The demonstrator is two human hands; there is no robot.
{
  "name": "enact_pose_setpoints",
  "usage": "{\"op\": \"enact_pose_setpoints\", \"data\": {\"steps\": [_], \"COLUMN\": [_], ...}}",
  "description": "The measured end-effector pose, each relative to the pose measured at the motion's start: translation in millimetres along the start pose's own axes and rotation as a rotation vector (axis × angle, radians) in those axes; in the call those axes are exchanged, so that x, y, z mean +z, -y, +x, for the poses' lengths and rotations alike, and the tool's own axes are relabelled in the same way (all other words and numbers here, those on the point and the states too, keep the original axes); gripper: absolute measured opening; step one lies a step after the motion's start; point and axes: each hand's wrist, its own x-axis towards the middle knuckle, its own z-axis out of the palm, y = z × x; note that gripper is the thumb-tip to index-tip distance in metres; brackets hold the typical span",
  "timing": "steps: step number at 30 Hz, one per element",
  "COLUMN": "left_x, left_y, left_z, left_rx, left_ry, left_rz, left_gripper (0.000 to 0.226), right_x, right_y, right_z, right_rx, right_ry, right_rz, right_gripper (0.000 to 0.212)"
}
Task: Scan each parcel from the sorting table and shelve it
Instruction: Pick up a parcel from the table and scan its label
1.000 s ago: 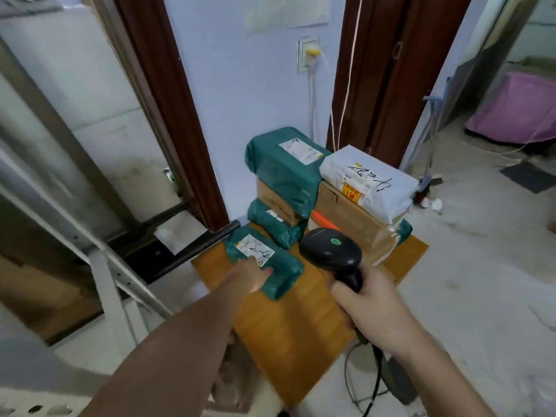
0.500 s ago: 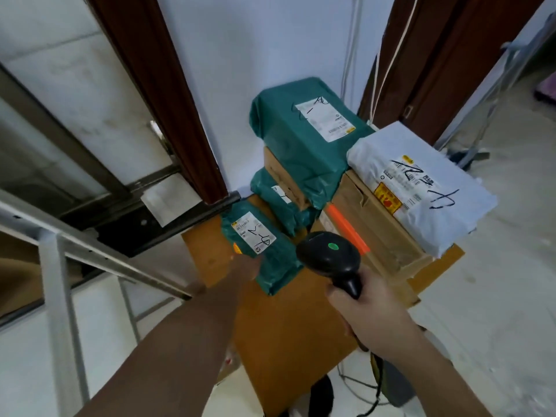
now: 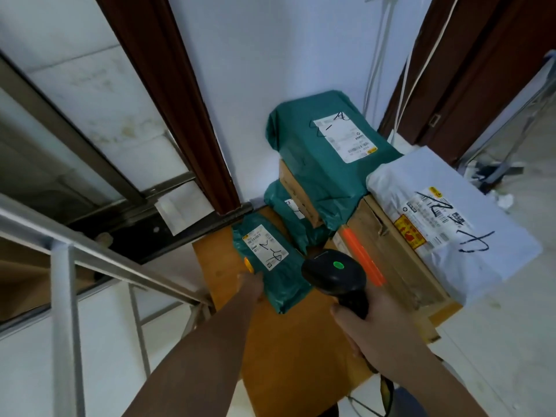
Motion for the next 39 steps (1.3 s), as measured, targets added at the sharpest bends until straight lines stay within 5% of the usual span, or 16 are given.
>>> {"op": "enact_pose_setpoints", "data": {"steps": [4, 8, 19, 33, 39], "left_x": [10, 28, -5, -72, -71], "left_y": [26, 38, 17, -32, -49], "left_z": [48, 44, -16, -100, -125], "left_rx": [-0.074, -0.034, 0.11, 0.27, 0.391], "left_ry": [0.041, 0.021, 0.102, 0.488, 0.559], "left_rz": [0.003, 0.06, -0.229, -0.197, -0.192], "left_gripper": [0.099, 0.056, 0.011, 0.07, 0.072], "right_x": [-1, -1, 7, 29, 35], "right_y": [0, -7, 5, 62, 79], "right_z": [-2, -7, -20, -28, -32], "right_rx": [0.033, 0.089, 0.052, -0.194, -0.183], "right_ry": [0.024, 0.011, 0.018, -0.13, -0.135], "right_rz": [0.044, 0.07, 0.108, 0.132, 0.15], "right_gripper": [0.007, 0.007, 0.006, 0.01, 0.005]}}
